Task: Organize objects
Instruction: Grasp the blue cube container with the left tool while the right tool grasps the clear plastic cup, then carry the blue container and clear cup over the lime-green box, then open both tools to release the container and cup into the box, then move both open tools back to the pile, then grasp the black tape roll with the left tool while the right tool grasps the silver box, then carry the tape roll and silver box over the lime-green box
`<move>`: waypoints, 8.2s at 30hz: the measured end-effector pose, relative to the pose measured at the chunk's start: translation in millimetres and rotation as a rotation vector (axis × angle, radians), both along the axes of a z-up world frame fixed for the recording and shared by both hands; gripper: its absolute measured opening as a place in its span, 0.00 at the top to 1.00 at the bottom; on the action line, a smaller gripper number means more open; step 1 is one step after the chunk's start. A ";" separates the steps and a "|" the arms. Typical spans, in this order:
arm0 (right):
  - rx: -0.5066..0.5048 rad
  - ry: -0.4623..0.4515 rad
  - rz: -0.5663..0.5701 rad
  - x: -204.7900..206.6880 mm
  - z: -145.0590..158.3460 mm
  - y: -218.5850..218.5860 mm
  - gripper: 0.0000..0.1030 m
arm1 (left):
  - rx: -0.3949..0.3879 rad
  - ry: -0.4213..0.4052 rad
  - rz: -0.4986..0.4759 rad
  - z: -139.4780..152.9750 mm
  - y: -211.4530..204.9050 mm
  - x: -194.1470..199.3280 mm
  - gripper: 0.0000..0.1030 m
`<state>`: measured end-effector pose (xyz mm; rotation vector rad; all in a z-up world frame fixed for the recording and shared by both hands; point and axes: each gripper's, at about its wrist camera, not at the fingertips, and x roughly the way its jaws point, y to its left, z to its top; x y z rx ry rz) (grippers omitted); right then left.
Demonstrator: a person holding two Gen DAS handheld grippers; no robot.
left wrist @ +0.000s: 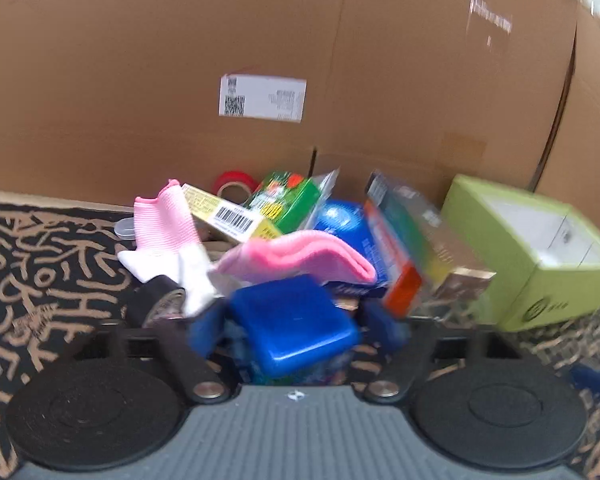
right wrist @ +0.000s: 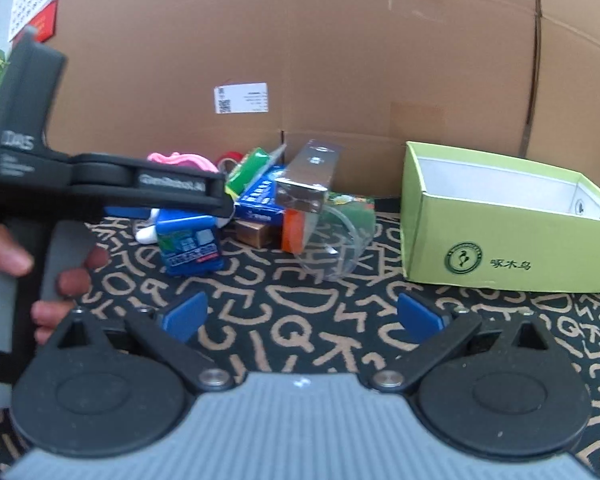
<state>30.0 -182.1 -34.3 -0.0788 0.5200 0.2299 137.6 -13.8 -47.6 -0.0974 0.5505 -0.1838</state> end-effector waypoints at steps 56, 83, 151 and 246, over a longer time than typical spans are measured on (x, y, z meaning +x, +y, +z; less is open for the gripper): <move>0.133 -0.111 0.057 12.5 27.1 -62.7 0.96 | 0.020 -0.064 -0.203 41.1 -4.3 -74.2 0.43; -0.045 -0.147 -0.334 134.1 51.8 -238.7 0.96 | 0.005 -0.058 -0.461 69.6 -225.8 75.9 0.43; 0.109 0.006 0.010 39.8 -10.5 -38.8 0.00 | -0.018 -0.117 -0.032 13.2 33.6 -73.4 0.02; 0.065 -0.040 -0.064 25.4 34.0 -133.1 0.79 | -0.046 -0.054 -0.499 66.9 -68.1 -47.3 0.82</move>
